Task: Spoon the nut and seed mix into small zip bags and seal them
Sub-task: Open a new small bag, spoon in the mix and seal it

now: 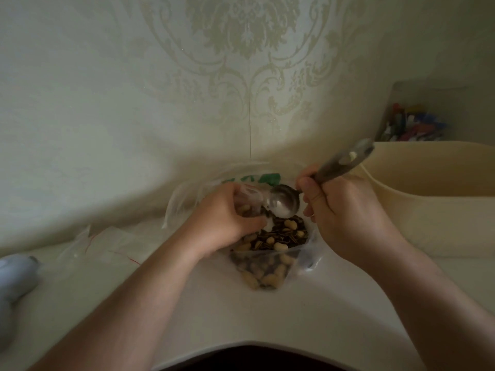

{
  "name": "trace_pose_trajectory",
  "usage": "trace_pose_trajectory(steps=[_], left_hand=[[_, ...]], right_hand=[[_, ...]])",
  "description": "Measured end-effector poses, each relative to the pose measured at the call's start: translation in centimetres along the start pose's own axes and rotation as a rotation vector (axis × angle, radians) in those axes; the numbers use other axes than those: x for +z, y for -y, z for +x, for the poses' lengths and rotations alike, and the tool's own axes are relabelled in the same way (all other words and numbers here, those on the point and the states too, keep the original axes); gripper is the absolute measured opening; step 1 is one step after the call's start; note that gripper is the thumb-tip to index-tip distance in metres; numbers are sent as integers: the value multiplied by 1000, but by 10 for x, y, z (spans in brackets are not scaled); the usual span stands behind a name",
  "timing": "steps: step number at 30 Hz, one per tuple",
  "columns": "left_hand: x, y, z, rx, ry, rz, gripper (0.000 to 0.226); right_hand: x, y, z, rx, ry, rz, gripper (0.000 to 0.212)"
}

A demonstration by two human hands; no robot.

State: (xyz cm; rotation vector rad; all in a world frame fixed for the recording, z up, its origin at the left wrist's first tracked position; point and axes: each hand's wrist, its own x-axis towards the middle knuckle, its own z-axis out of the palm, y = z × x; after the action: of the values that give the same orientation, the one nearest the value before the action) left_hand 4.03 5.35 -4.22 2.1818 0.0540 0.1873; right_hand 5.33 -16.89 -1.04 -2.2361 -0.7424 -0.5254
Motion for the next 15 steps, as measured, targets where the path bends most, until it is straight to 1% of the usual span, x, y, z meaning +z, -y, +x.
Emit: trace_pose_trajectory(steps=[4, 6, 8, 10, 12, 15], left_hand=[[-5, 0, 0, -42, 24, -52, 31], [-8, -4, -3, -42, 34, -8, 25], [-10, -5, -4, -56, 11, 43, 21], [-10, -6, -4, -81, 3, 31, 19], [-7, -7, -5, -137, 52, -50, 21], [2, -12, -8, -243, 146, -236, 20]], right_hand=[[-2, -3, 0, -23, 39, -75, 28], [-3, -4, 0, -29, 47, -119, 32], [-3, -3, -1, -28, 56, -148, 37], [-5, -1, -1, -27, 59, -172, 35], [-6, 2, -2, -17, 51, -172, 32], [-4, 9, -3, 23, 24, -124, 35]])
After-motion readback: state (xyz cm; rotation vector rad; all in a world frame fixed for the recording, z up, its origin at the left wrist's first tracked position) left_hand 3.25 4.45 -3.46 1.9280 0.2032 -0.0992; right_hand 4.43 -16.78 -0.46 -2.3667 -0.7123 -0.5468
